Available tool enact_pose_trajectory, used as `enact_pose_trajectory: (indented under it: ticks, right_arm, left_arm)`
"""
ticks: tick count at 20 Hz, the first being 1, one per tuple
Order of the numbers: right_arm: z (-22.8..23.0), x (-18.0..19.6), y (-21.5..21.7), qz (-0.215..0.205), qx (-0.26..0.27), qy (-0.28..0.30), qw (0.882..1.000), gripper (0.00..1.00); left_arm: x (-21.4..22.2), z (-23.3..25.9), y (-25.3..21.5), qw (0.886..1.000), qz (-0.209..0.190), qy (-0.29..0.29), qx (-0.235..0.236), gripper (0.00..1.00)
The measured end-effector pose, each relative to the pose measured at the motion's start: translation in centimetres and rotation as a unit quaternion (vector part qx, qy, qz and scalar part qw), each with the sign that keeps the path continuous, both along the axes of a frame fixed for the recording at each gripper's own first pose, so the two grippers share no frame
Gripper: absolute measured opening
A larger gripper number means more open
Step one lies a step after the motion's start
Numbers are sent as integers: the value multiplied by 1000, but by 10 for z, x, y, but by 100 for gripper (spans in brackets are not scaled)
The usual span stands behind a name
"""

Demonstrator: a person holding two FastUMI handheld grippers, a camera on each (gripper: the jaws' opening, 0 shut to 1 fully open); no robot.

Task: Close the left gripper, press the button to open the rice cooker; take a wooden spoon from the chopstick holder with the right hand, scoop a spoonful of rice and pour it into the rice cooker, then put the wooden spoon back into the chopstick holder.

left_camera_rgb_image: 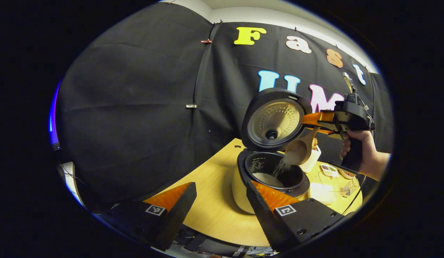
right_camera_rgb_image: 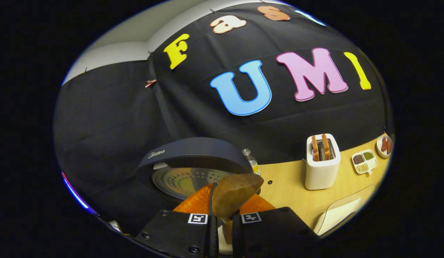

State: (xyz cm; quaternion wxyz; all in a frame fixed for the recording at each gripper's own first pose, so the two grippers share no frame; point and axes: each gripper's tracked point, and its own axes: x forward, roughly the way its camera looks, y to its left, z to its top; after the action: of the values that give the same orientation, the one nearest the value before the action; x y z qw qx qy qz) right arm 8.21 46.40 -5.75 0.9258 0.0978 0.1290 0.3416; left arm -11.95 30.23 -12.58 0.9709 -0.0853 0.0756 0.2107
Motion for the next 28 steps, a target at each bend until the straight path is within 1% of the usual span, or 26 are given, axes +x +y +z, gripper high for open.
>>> enact_pose_trajectory:
  ticks: [3, 4, 5, 7, 9, 10, 11, 12, 13, 14, 15, 16, 17, 18, 19, 20, 21, 23, 28]
  right_arm:
    - [-2, -10, 11, 34, -29, -39, 998, 19]
    - [-6, -13, 13, 40, -37, -44, 998, 19]
    - [-11, -14, 16, 45, -46, -49, 997, 19]
    - [-18, -16, 23, 57, -60, -59, 995, 19]
    - [-23, -20, 29, 77, -72, -76, 991, 19]
    - [-25, -23, 32, 89, -79, -84, 989, 19]
    - [-28, -30, 38, 100, -86, -91, 987, 19]
    - [-31, -34, 42, 111, -94, -98, 985, 19]
    - [-35, -37, 45, 122, -105, -106, 981, 19]
    - [-39, -41, 48, 134, -118, -118, 977, 19]
    - [-44, -46, 51, 148, -132, -131, 971, 19]
    - [-48, -54, 54, 166, -144, -144, 965, 19]
    - [-56, -62, 58, 184, -156, -154, 958, 19]
    - [-63, -69, 60, 199, -168, -161, 952, 19]
    - [-70, -75, 61, 210, -177, -164, 947, 19]
    - [-75, -78, 61, 214, -182, -163, 946, 19]
    - [-77, -76, 61, 214, -181, -158, 947, 19]
    - [-73, -72, 61, 204, -166, -143, 954, 19]
    - [-40, -51, 37, 148, -106, -98, 978, 19]
  left_arm:
    - [1, -4, 10, 1000, 5, 3, 0, 95]
    - [1, -4, 13, 1000, 7, 3, -1, 92]
    - [1, -6, 15, 1000, 10, 3, -3, 95]
    - [1, -8, 19, 1000, 15, 4, -8, 95]
    - [3, -10, 21, 1000, 17, 5, -12, 95]
    - [3, -11, 22, 1000, 17, 6, -13, 92]
    - [4, -13, 22, 1000, 17, 6, -13, 95]
    - [4, -12, 24, 1000, 17, 6, -12, 92]
    - [7, -11, 26, 1000, 18, 6, -10, 95]
    - [8, -10, 27, 1000, 19, 6, -10, 92]
    - [9, -10, 28, 1000, 20, 5, -9, 95]
    - [9, -9, 29, 1000, 21, 4, -9, 92]
    - [9, -12, 29, 1000, 22, 4, -10, 95]
    - [9, -12, 30, 1000, 23, 4, -11, 95]
    - [10, -13, 29, 1000, 23, 4, -12, 95]
    - [11, -12, 28, 1000, 24, 5, -11, 95]
    - [10, -13, 28, 1000, 24, 5, -9, 95]
    - [10, -11, 25, 1000, 23, 6, -3, 95]
    - [15, -5, 16, 1000, 15, 2, 1, 95]
